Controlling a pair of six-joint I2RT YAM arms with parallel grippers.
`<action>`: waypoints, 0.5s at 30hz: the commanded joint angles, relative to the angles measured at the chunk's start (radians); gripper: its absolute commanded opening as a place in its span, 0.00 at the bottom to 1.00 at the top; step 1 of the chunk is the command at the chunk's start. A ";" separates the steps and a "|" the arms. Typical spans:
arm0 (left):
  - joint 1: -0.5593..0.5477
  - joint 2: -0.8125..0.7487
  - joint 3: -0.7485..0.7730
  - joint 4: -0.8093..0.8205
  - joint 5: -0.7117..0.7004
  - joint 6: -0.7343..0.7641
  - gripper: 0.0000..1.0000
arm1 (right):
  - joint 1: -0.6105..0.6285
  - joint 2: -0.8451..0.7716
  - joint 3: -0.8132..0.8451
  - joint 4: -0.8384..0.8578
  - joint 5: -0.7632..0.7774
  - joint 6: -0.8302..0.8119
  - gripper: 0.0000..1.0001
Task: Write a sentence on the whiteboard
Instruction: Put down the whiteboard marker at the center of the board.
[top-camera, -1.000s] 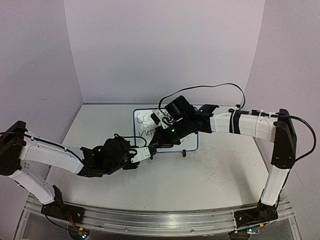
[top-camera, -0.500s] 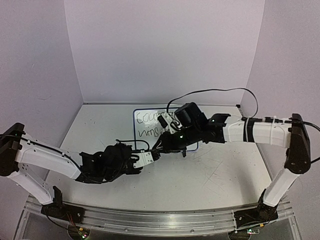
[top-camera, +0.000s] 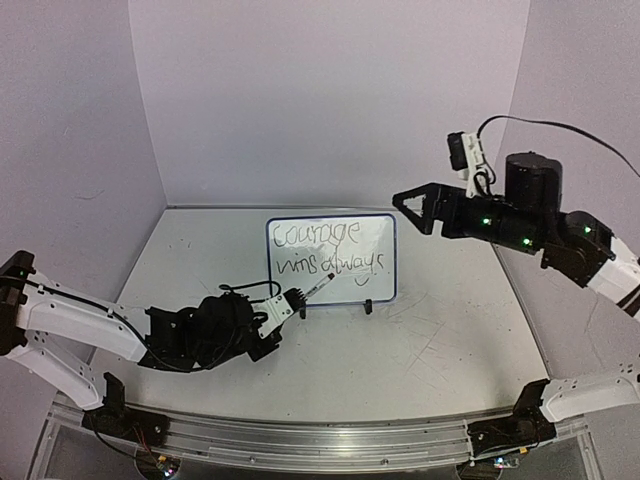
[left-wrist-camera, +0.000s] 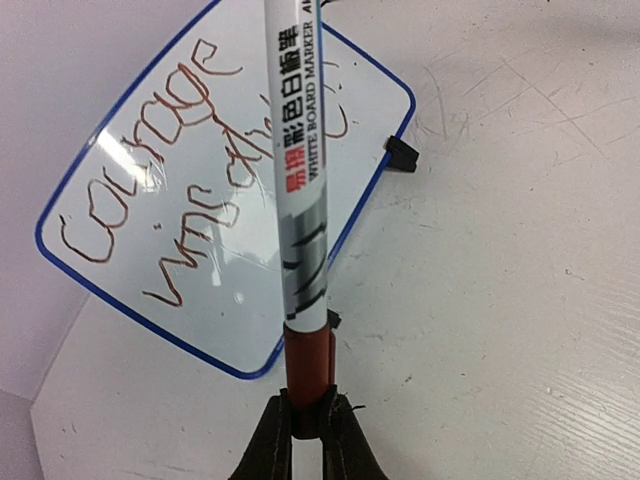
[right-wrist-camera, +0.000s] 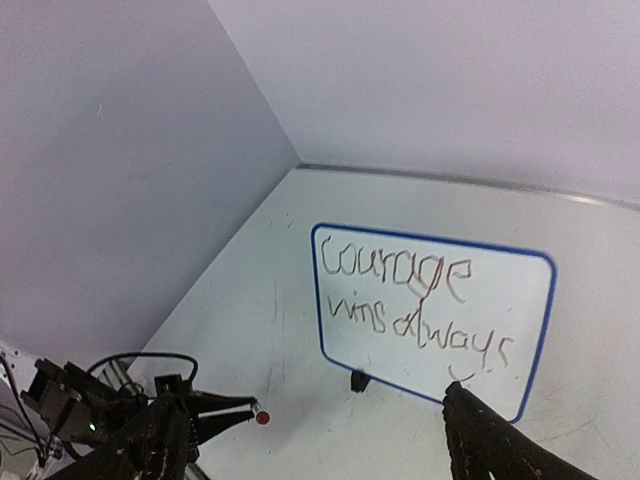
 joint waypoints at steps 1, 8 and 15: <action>0.003 0.002 0.039 -0.108 0.003 -0.320 0.00 | 0.003 -0.051 0.020 -0.030 0.224 -0.102 0.89; 0.002 -0.022 0.012 -0.349 0.058 -0.870 0.00 | 0.003 -0.056 0.002 -0.032 0.309 -0.147 0.90; 0.001 0.077 0.047 -0.663 0.177 -1.243 0.00 | 0.003 -0.040 -0.006 -0.027 0.340 -0.156 0.90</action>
